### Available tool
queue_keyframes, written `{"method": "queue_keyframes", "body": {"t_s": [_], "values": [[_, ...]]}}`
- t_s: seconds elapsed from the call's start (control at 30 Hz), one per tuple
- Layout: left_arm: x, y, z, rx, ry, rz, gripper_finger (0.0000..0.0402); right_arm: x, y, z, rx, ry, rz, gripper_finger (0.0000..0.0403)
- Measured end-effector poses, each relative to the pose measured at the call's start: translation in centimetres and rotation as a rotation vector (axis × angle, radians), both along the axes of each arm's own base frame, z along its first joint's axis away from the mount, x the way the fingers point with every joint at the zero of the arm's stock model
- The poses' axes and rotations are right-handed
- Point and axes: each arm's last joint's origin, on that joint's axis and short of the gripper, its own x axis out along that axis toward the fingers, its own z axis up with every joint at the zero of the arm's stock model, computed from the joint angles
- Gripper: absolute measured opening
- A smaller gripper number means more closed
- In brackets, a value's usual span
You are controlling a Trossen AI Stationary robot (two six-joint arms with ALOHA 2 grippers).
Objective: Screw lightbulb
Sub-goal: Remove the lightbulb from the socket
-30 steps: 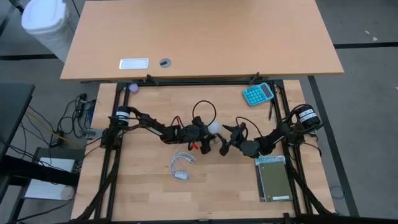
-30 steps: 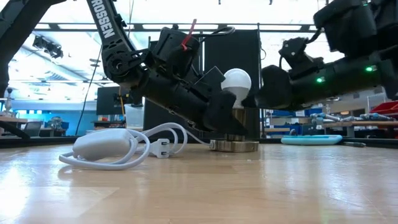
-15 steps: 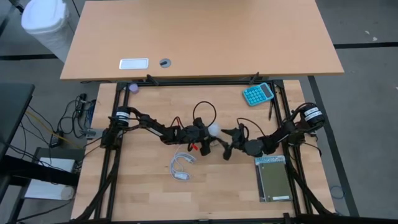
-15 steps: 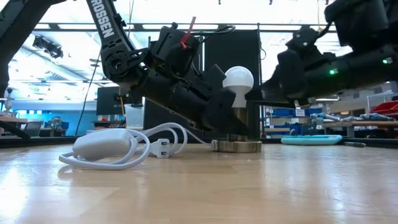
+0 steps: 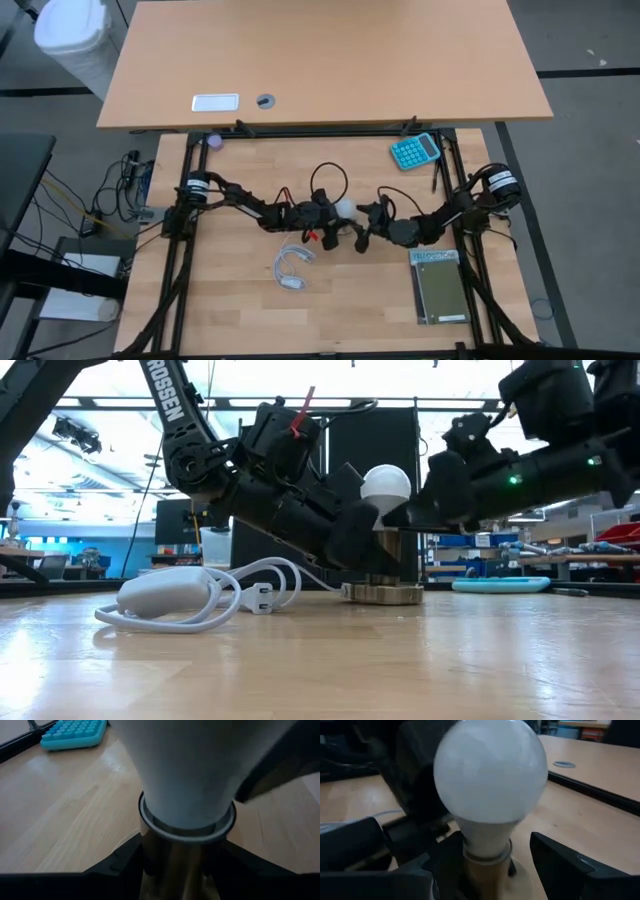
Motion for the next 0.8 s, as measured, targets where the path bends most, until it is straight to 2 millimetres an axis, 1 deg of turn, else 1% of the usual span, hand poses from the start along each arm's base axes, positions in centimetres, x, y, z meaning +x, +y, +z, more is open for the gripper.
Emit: {"method": "queue_keyframes", "body": {"t_s": [0.1, 0.23, 0.33, 0.4, 0.47, 0.53, 0.67, 0.8], "values": [[0.0, 0.0, 0.0, 0.0, 0.002, -0.001, 0.0195, -1.0, -0.1, -0.6, 0.008, 0.006, -0.069, 0.0229], [0.0, -0.1, 0.0, -0.002, 0.0, -0.015, 0.0195, -2.9, -0.5, -1.6, 0.019, -0.02, -0.259, 0.0229], [0.0, -0.1, 0.0, -0.004, 0.001, -0.022, 0.0195, -3.4, -0.6, -1.6, 0.043, -0.048, -0.256, 0.0229], [0.0, 0.0, 0.0, -0.003, -0.001, -0.019, 0.0195, -3.1, -0.4, -1.4, 0.058, -0.05, -0.174, 0.0229], [0.0, 0.0, 0.0, -0.002, -0.001, -0.014, 0.0195, -2.4, 0.1, -0.9, 0.068, -0.054, -0.051, 0.0229], [0.0, 0.0, 0.0, -0.002, -0.001, -0.015, 0.0195, -1.7, 0.5, -0.6, 0.07, -0.055, 0.031, 0.0229], [0.0, -0.1, 0.0, -0.002, -0.001, -0.016, 0.0195, -0.5, 0.9, 0.3, 0.036, -0.061, 0.074, 0.0229], [0.0, -0.1, 0.0, -0.002, 0.0, -0.017, 0.0195, 0.8, 0.7, 0.5, 0.007, -0.001, 0.058, 0.0229]]}}
